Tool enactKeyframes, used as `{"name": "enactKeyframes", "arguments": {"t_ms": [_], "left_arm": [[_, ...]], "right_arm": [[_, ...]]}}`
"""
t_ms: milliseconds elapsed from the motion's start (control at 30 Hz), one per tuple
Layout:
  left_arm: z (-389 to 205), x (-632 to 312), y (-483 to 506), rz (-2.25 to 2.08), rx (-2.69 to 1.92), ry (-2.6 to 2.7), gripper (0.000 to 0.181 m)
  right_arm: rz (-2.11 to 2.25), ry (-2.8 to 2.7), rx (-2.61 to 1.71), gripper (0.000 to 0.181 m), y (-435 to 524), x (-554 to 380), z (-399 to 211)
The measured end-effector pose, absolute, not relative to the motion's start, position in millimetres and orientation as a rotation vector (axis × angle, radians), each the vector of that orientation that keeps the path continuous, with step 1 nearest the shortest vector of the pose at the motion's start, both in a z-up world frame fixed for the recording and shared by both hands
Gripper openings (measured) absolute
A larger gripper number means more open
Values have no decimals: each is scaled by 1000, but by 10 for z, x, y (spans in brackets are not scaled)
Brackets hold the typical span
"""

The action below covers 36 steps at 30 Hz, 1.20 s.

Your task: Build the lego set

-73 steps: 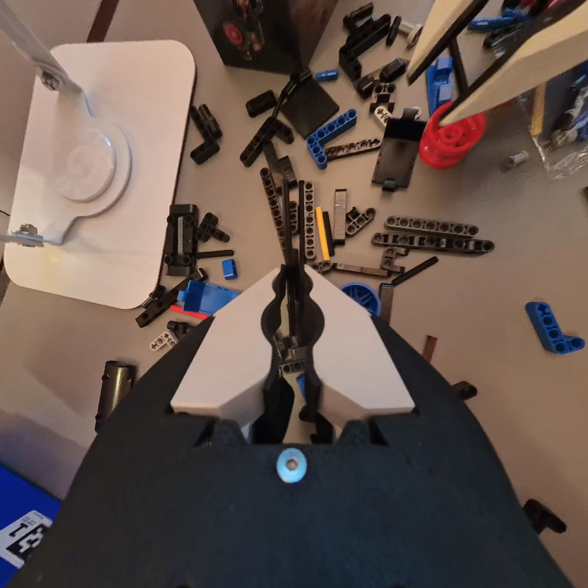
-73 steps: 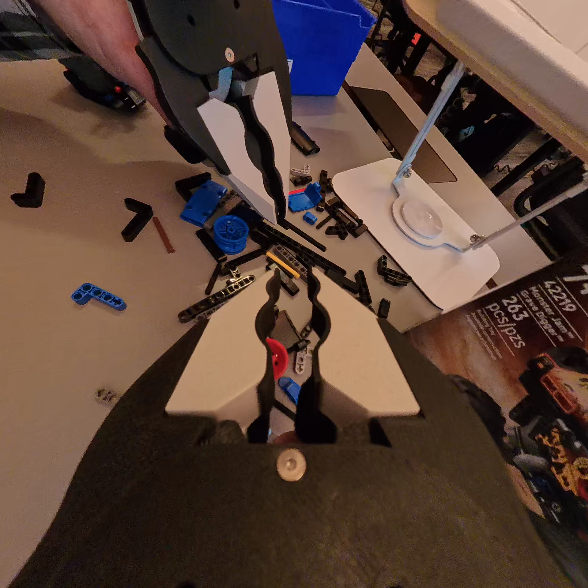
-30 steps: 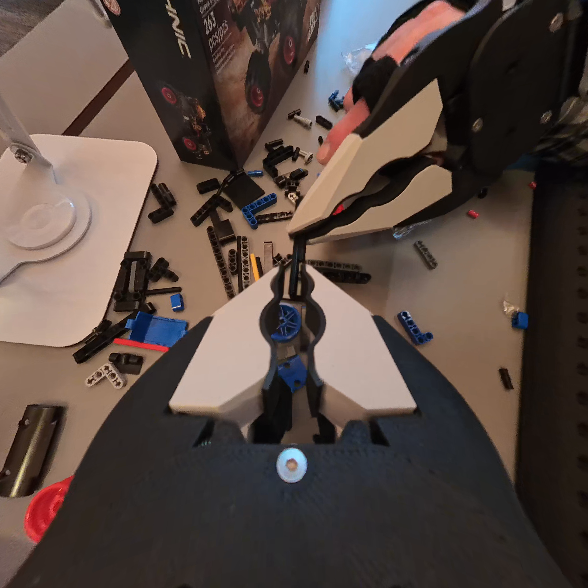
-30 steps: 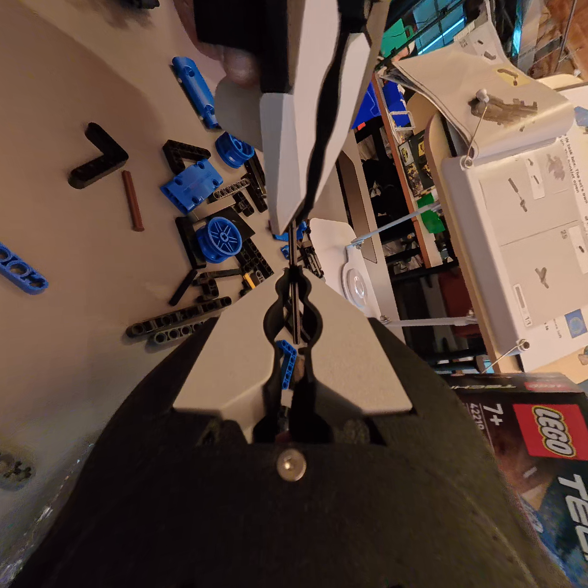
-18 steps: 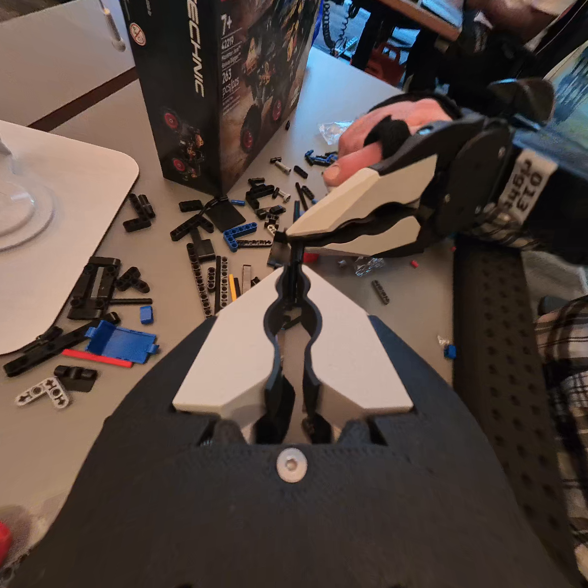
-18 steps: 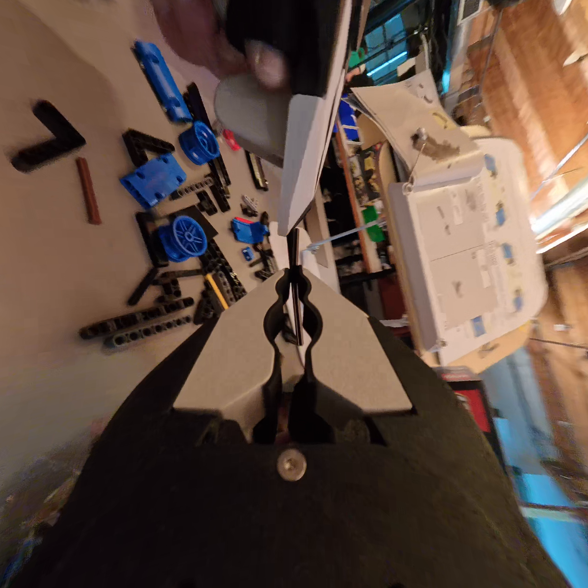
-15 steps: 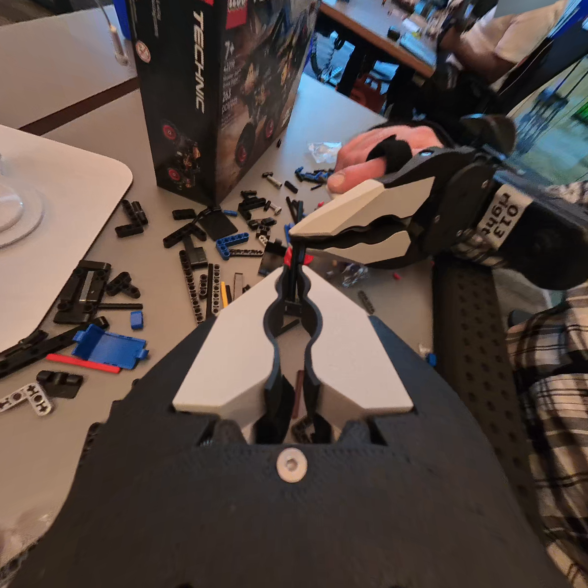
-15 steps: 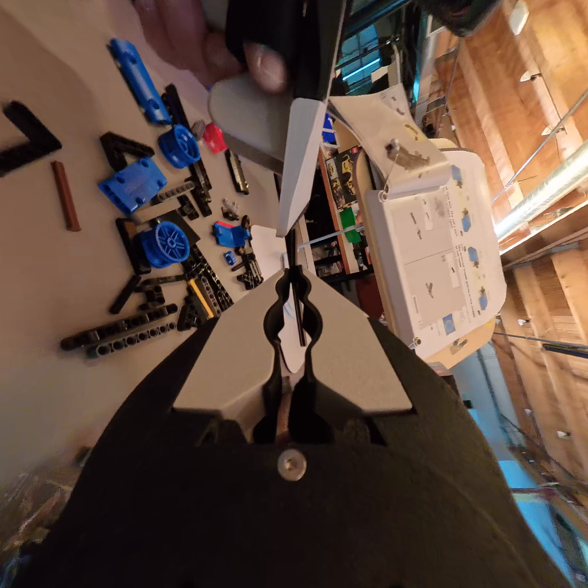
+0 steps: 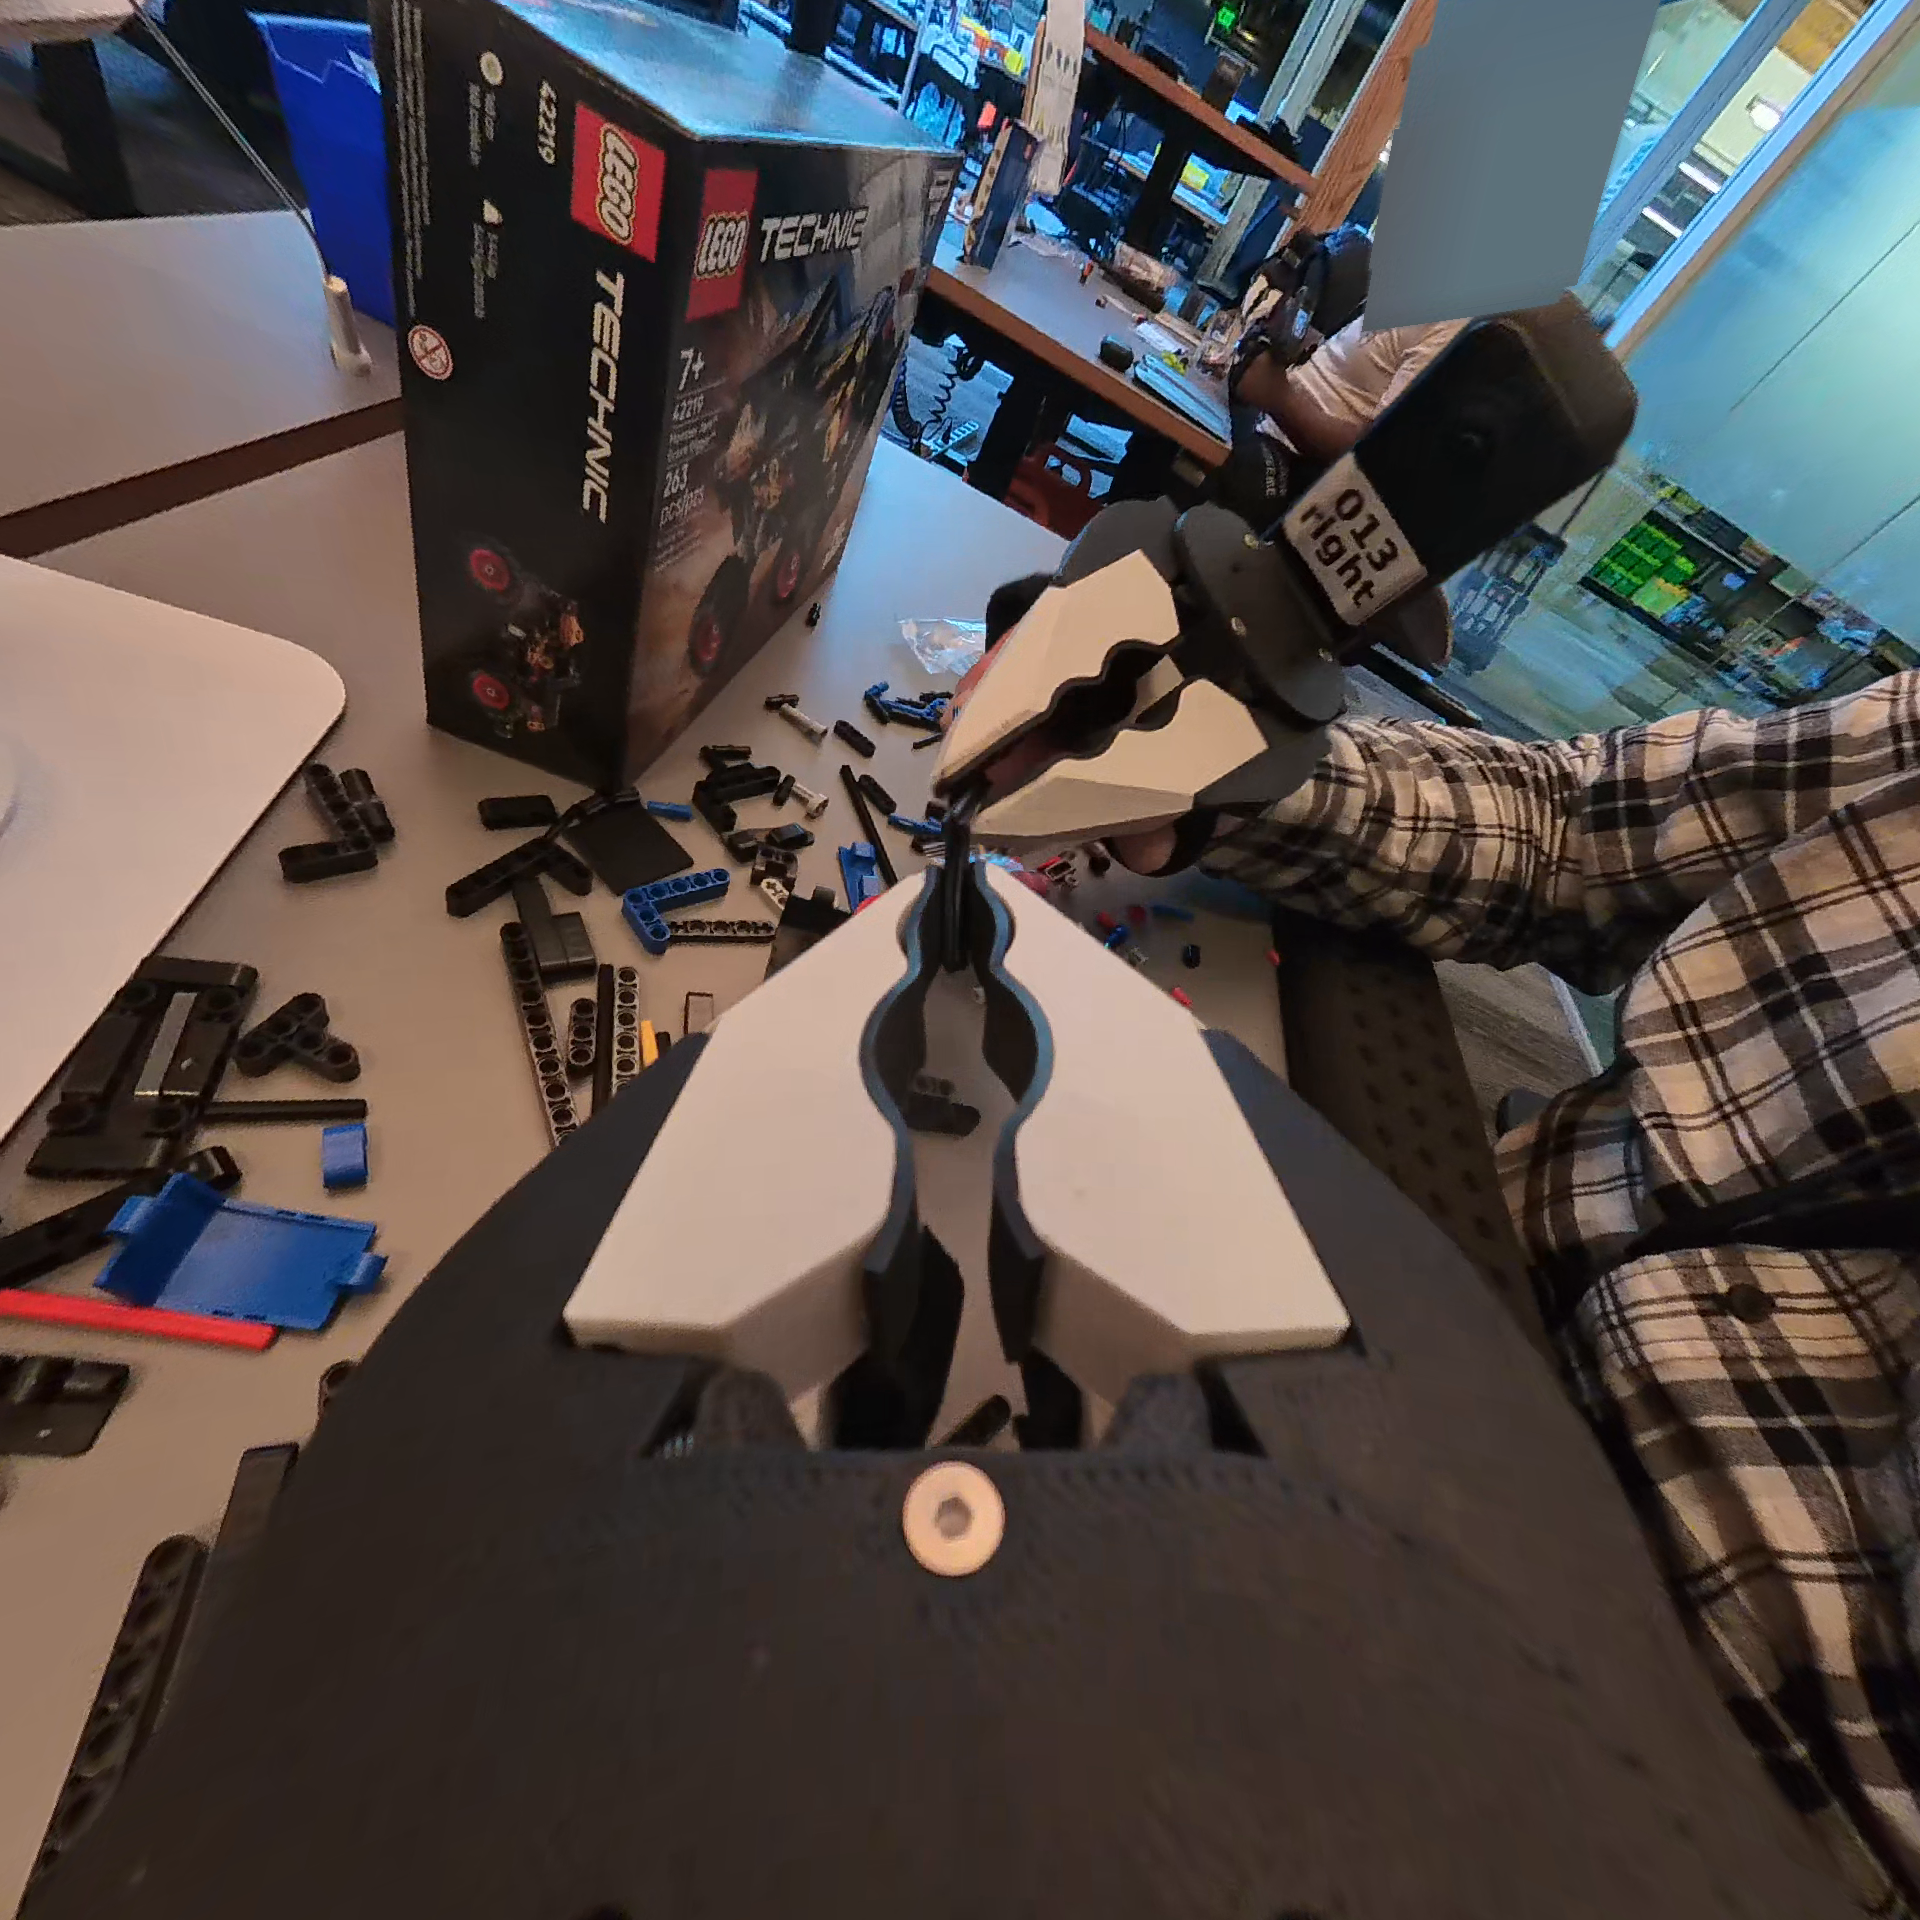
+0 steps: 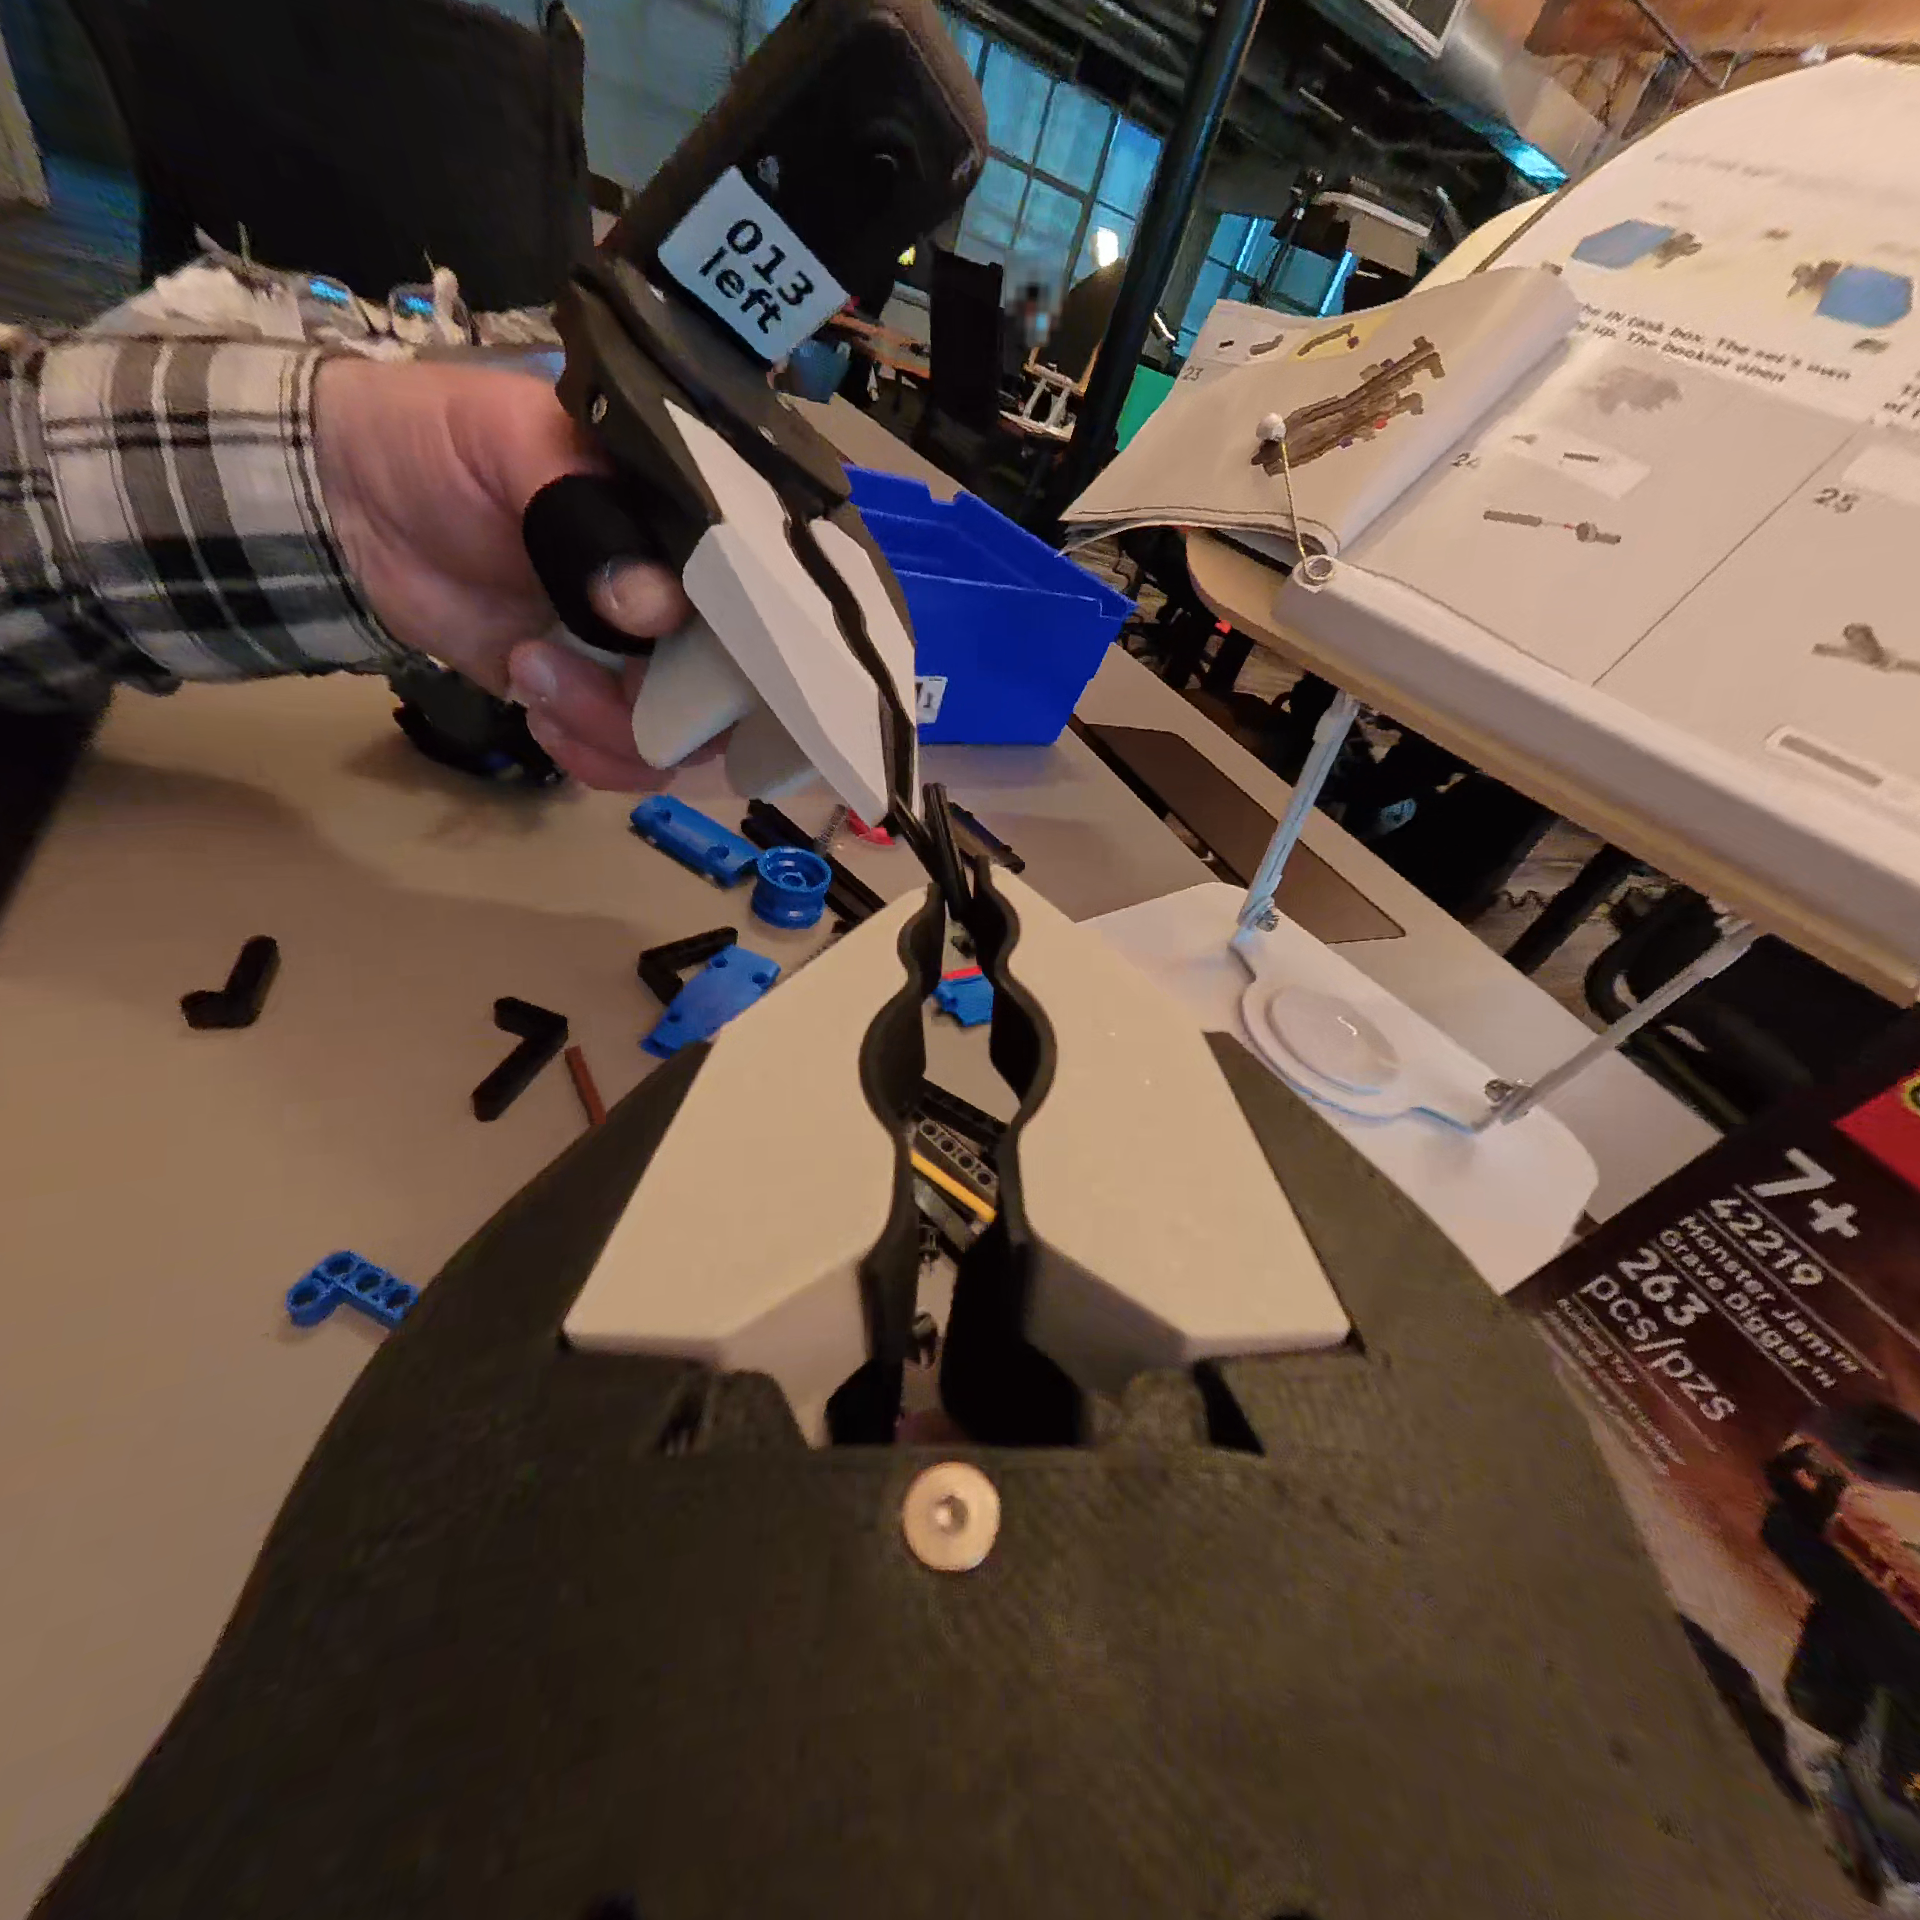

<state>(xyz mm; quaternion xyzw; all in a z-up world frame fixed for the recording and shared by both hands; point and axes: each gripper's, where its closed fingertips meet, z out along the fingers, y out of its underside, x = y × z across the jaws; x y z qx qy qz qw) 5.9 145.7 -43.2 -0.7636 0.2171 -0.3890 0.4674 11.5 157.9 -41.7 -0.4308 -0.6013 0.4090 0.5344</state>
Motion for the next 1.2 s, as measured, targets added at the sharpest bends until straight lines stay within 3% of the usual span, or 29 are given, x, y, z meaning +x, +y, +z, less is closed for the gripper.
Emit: {"name": "enactKeyframes", "arguments": {"t_ms": [233,467,767,1200], "left_arm": [[-369,62,1443,-998,-1831,517,2],[-404,27,1465,-979,-1845,501,2],[-396,-112,1557,-885,-1859,443,2],[-1156,-610,1825,-21,-2225,531,8]], "right_arm": [[1150,-1398,-1080,3,1545,127,-376],[653,-1488,-874,4,1569,93,-436],[698,-1489,-979,12,1751,183,-470],[737,-2082,-1055,16,1060,54,-1322]]}}
